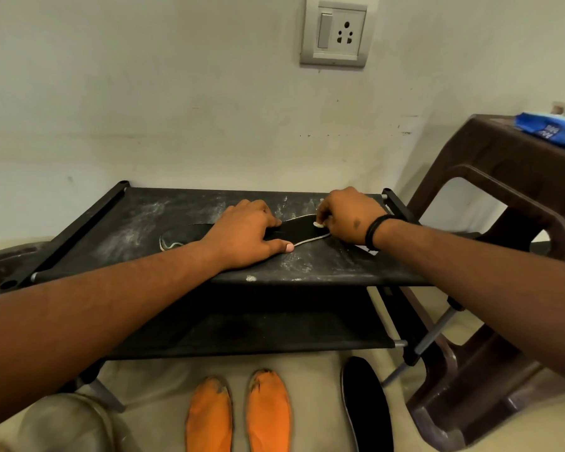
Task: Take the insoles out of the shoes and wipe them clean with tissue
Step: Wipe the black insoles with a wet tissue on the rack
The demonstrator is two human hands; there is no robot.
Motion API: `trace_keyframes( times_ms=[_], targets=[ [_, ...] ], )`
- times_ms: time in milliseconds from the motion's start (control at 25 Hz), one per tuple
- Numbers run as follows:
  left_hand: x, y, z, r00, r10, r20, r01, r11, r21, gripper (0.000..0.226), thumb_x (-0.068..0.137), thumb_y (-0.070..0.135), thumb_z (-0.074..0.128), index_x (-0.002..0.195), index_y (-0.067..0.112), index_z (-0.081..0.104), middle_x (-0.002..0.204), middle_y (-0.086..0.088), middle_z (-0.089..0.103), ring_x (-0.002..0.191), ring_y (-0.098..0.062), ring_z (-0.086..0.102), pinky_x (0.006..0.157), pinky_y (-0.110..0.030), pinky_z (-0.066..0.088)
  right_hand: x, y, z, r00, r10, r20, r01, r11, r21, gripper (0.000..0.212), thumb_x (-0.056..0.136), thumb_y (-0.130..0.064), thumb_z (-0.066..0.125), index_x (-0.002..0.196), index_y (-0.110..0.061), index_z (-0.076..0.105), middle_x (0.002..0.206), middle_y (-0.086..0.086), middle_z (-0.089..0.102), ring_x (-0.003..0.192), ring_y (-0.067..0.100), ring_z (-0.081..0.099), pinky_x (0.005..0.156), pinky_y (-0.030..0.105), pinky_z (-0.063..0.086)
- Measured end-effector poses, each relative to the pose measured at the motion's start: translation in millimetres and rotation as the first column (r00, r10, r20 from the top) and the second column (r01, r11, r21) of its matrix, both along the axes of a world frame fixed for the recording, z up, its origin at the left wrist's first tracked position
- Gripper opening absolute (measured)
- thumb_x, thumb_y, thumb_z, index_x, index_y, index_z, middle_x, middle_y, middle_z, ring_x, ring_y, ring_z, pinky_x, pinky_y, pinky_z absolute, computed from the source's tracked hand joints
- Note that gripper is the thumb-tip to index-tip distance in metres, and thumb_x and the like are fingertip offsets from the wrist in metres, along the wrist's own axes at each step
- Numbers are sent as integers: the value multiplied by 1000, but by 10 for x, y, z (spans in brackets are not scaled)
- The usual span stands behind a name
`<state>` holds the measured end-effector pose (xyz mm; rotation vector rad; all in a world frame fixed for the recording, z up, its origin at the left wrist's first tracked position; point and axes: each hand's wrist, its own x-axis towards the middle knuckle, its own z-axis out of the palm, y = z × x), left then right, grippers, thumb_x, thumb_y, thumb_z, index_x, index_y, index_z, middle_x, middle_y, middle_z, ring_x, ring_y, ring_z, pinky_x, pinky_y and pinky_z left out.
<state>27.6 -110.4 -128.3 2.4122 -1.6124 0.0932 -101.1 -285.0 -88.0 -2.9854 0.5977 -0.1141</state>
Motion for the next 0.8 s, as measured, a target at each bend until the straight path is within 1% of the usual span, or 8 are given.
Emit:
trace_keyframes(
  times_ms=[160, 320, 440, 520, 640, 680, 760, 800],
  targets=[
    [1, 4, -10, 1000, 7, 11, -7, 1000, 0, 64, 87, 69, 57, 137, 29, 61, 127, 2, 57, 118, -19, 49, 100, -40, 42, 55, 164, -29, 987, 152, -60, -146, 986, 85, 22, 90, -10, 59, 101, -21, 76, 105, 0, 71, 93, 18, 65, 86, 36, 56],
    [-12, 2, 5, 1000, 6, 2, -6, 1000, 1, 64, 87, 68, 57, 138, 29, 60, 127, 1, 57, 118, -20, 49, 100, -41, 42, 153, 60, -29, 999, -41, 13, 42, 997, -67, 22, 89, -11, 62, 105, -19, 74, 107, 7, 70, 92, 25, 66, 83, 40, 57],
    [-13, 12, 0, 1000, 7, 2, -7, 1000, 3, 62, 87, 68, 58, 135, 29, 63, 125, 1, 58, 116, -21, 50, 99, -42, 43, 175, 119, -71, 992, 123, -27, -121, 992, 44, 23, 89, -8, 59, 99, -19, 76, 103, 2, 71, 91, 20, 65, 85, 36, 57],
    [-16, 3, 9, 1000, 6, 0, -6, 1000, 4, 61, 87, 68, 58, 134, 28, 63, 125, 1, 58, 116, -21, 50, 99, -43, 43, 193, 89, -28, 994, 109, -2, -108, 988, 111, 23, 88, -7, 60, 96, -20, 77, 101, 2, 72, 89, 19, 66, 84, 36, 57],
    [-22, 4, 10, 1000, 6, -11, -6, 1000, 4, 63, 87, 68, 58, 136, 28, 62, 125, 1, 58, 116, -21, 49, 100, -43, 43, 217, 39, -22, 1000, 4, 13, -4, 1000, -26, 24, 88, -8, 59, 102, -20, 75, 106, 6, 71, 91, 25, 66, 84, 40, 57],
    [-23, 10, 10, 1000, 7, -16, -7, 1000, 4, 62, 87, 68, 58, 136, 29, 62, 124, 1, 58, 115, -21, 50, 100, -43, 43, 215, 71, -44, 999, 48, 3, -48, 999, -18, 24, 89, -8, 59, 102, -19, 75, 105, 5, 71, 92, 23, 66, 84, 38, 57],
    [-20, 12, 8, 1000, 7, -14, -7, 1000, 1, 60, 86, 68, 59, 133, 30, 64, 123, 1, 58, 113, -21, 50, 98, -42, 44, 209, 167, -67, 989, 146, 0, -145, 984, 99, 23, 89, -7, 59, 98, -19, 76, 103, 1, 72, 91, 18, 65, 84, 33, 56],
    [-20, 8, 12, 1000, 8, -12, -8, 1000, 0, 60, 86, 68, 59, 133, 30, 64, 123, 1, 58, 113, -21, 50, 98, -42, 44, 223, 173, -50, 991, 130, 13, -131, 983, 126, 23, 88, -7, 59, 97, -19, 77, 102, 1, 72, 91, 18, 65, 84, 34, 56]
  ],
)
